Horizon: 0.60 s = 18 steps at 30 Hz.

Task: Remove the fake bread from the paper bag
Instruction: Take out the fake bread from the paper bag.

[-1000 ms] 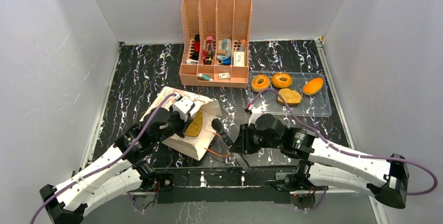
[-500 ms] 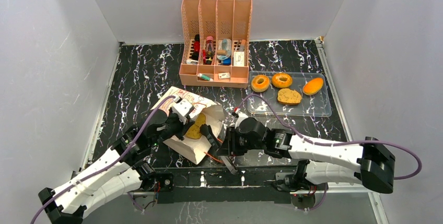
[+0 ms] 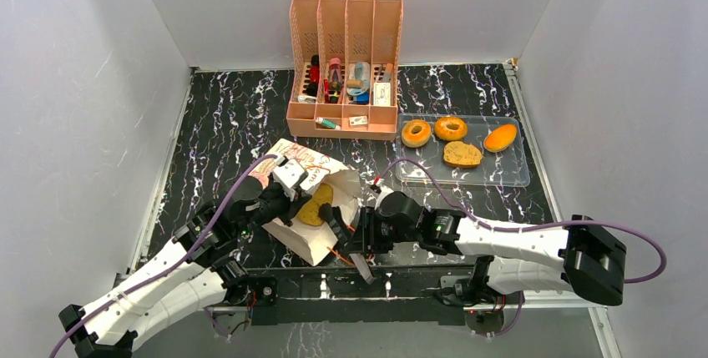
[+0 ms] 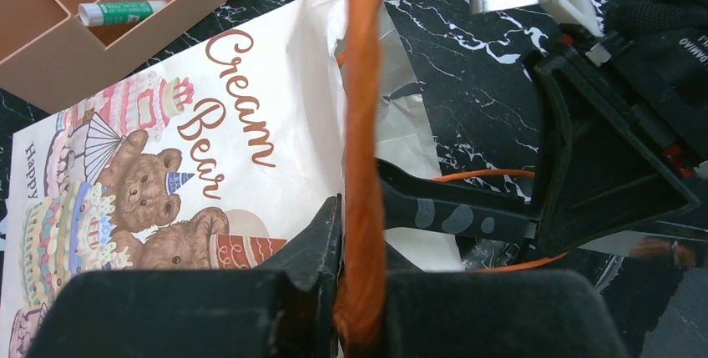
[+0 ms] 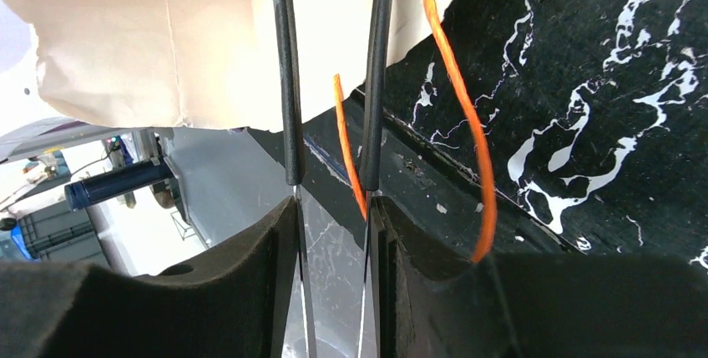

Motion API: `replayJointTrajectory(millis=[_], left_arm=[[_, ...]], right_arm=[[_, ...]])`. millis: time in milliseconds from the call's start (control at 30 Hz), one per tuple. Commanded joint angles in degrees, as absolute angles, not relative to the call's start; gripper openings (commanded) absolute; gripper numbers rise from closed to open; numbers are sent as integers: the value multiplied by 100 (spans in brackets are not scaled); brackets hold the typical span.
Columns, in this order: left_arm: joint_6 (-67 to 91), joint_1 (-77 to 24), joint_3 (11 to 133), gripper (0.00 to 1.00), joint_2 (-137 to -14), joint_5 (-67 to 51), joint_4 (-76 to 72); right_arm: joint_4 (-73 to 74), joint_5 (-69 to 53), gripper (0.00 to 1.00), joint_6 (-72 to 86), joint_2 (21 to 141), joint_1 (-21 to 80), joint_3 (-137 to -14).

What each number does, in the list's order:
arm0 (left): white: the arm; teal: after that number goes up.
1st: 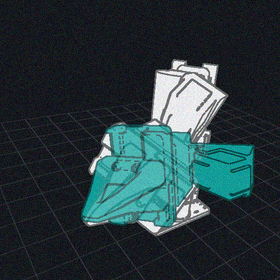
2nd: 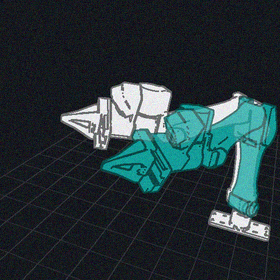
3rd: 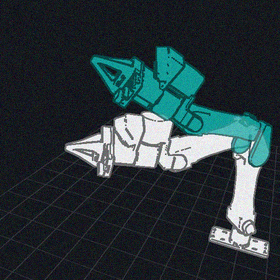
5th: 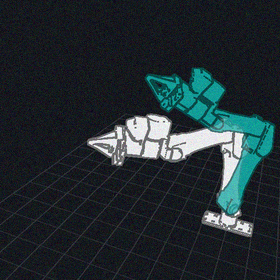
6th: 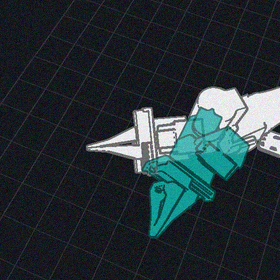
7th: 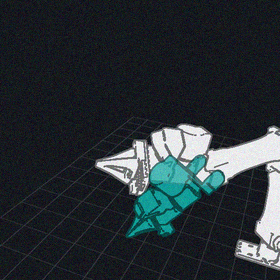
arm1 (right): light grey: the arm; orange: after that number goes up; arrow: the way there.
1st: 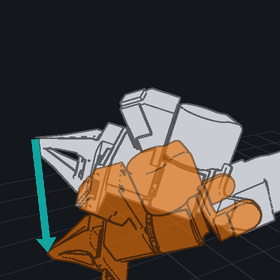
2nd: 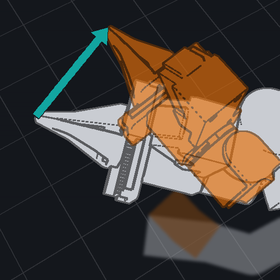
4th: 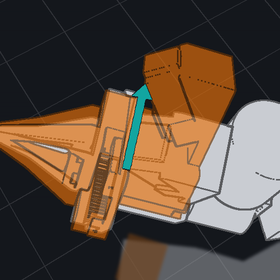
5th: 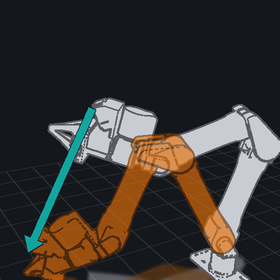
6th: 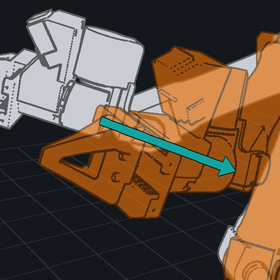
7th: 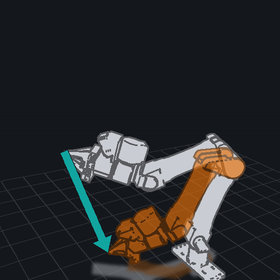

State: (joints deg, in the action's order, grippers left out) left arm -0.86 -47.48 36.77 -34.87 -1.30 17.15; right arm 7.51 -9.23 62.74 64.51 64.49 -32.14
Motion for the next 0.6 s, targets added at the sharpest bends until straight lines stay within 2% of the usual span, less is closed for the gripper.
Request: replayJointTrajectory(millis=[0,567], left_arm=[[-87,-4779,3906,0,-3408,-414,1529],[-52,-4781,3877,0,-3571,-983,1428]], right_arm=[[92,-1199,33,6530,6642,6447,-3132],[-22,-1798,37,6252,7533,6056,-3503]])
